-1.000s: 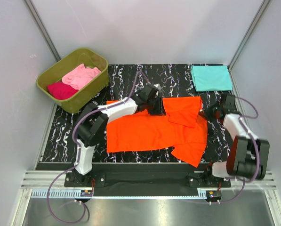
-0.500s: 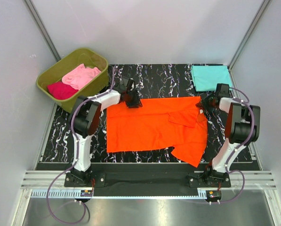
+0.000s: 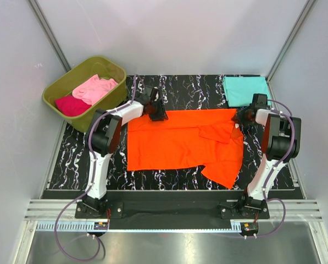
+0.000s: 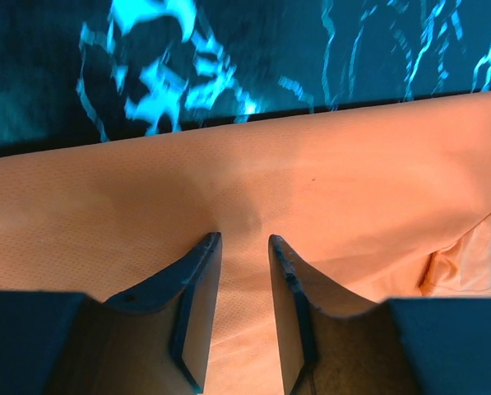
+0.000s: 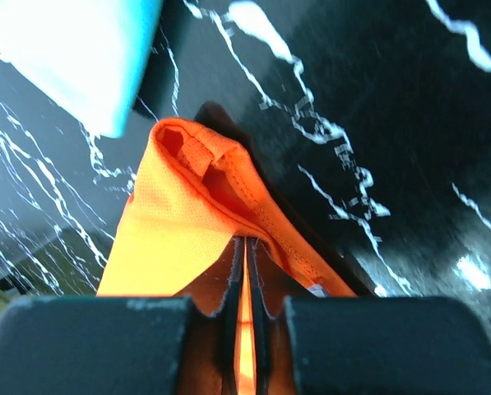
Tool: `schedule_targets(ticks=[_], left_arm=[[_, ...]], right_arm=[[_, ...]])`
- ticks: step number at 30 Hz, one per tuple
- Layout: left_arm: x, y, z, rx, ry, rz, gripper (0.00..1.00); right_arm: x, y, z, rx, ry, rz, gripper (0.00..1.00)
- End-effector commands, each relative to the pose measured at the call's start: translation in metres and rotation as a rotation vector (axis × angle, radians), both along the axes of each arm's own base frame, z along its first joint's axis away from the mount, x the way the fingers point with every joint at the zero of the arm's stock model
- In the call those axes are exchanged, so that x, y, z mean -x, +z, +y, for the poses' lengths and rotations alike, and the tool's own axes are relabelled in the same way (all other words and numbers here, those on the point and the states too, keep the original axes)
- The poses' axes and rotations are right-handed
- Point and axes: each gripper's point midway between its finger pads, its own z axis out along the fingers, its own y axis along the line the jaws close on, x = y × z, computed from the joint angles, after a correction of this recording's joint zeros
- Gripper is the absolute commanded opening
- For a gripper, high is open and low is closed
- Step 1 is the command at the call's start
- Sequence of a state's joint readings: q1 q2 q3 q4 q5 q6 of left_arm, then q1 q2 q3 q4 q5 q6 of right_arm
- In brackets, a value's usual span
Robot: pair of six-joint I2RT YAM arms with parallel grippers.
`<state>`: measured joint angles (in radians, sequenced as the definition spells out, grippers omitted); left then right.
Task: Fold and stack the t-shirts
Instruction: Fold the tshirt
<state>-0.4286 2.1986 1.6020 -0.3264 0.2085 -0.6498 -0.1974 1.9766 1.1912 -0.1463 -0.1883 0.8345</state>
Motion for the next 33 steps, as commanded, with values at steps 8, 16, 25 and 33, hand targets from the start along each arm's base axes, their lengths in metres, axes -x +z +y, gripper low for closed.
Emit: schedule_targets(ticks=[8,16,25,33], left_arm=[[0.001,0.087,0.024,-0.102,-0.147,-0.174,0.43],[0.11,0.106,0.083,-0.154,-0.069,-0.153,0.45],[0.186,0.106,0.129,-0.087,0.209,-0.116,0.44],[0.241,0.046,0.144,-0.063,0.379,0.122,0.47]], right_arm=[[-0.006,0.082,-0.007,0.034,0.01,-0.083,0.31],[0.049,0.123,0.016,-0.022,0.031,-0.112,0.42],[0.11,0.113,0.048,-0.118,0.097,-0.096,0.43],[0.143,0.11,0.058,-0.146,0.081,-0.084,0.43]])
